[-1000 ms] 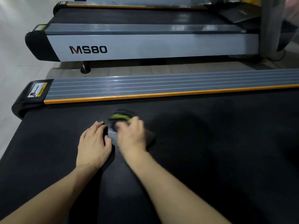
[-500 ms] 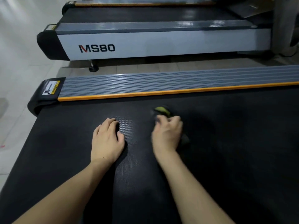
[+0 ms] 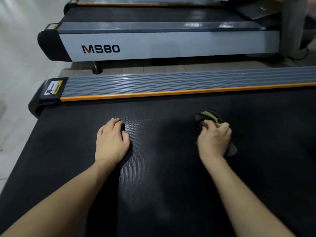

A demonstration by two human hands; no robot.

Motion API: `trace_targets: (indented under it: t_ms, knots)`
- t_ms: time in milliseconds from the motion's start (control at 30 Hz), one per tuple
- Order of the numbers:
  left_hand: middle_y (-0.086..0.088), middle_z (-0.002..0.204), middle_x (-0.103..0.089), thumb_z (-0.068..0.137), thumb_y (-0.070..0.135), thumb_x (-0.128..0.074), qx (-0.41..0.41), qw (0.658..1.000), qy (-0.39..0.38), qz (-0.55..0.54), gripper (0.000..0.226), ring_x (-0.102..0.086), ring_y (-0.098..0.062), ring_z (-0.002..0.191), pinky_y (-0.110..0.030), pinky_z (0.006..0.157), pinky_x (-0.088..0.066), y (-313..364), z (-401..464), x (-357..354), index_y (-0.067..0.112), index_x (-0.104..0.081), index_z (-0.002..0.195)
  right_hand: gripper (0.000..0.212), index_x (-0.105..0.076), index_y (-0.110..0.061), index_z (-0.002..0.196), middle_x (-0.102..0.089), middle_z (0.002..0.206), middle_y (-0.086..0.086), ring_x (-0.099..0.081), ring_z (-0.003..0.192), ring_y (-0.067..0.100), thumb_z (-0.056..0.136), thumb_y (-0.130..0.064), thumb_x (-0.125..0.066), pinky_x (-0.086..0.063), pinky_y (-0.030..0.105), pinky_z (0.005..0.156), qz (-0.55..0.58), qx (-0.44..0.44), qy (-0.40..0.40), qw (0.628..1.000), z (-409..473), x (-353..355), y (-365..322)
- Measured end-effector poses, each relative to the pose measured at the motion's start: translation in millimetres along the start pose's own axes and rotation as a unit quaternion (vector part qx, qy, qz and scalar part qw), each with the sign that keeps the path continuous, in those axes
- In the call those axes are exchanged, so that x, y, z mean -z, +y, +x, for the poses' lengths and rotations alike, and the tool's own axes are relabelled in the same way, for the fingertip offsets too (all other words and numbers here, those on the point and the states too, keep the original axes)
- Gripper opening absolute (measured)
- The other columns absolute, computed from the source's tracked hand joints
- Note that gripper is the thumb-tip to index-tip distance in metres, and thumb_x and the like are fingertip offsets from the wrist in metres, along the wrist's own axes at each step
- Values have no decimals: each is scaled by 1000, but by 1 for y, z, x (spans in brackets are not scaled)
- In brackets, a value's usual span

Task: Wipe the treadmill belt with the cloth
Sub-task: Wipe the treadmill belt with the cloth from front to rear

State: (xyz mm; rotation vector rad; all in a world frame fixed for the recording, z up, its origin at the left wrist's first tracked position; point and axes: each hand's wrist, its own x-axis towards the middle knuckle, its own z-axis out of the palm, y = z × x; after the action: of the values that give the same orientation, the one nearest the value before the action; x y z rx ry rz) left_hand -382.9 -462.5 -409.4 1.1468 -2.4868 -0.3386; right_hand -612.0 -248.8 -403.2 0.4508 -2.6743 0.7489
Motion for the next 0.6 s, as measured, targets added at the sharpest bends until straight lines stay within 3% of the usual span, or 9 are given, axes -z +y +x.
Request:
trace_targets:
  t_ms: [67,167,267,367,467,533,600]
  knots:
    - [-1,134,-58,91,22,-51,4,1000,5,2,31,-47,-19,133,-43,117,-31,1,-2,0,14,-67,116,15,-73,-24,96,-52,96,14,-51,86,38,82,-21,-69,-47,43,76,51,39,-7,998,-31,-16,-52]
    - [-1,122,-60,87,19,-56,-7,1000,-8,24,25,-53,-25,118,-42,104,-39,3,-11,10,16,-69,108,12,-70,-28,95,-51,96,9,-50,87,33,84,-25,-66,-48,42,74,94,212,-98,968,-93,-20,-118]
    - [-3,134,-60,86,17,-59,-49,996,-55,57,35,-52,-26,127,-43,107,-41,2,-25,22,14,-67,120,18,-72,-33,101,-54,98,8,-53,89,33,84,-29,-69,-48,41,74,128,267,-120,947,-83,-6,-95]
    - [-2,138,-59,87,19,-58,-38,997,-47,57,36,-50,-23,132,-46,110,-41,3,-58,38,16,-67,122,20,-72,-31,102,-53,98,10,-54,86,36,83,-26,-71,-51,41,72,79,217,-100,968,-47,18,-20]
    - [1,142,-56,88,21,-55,15,999,-40,27,40,-47,-20,135,-46,114,-37,7,-103,44,20,-65,126,21,-72,-26,108,-52,106,13,-51,93,38,88,-24,-68,-49,44,82,31,121,-81,989,-25,43,30]
    - [2,152,-48,89,21,-53,22,997,-56,47,48,-36,-17,146,-45,121,-27,7,-127,39,21,-59,137,19,-72,-24,107,-51,107,15,-49,94,39,89,-22,-67,-46,45,83,15,38,-63,997,-35,36,15]
    - [3,160,-39,93,21,-53,30,996,-58,55,52,-26,-15,152,-44,125,-18,7,-136,35,22,-52,144,14,-73,-21,98,-52,101,17,-51,88,40,85,-19,-68,-44,44,76,57,40,-51,996,-62,23,-30]
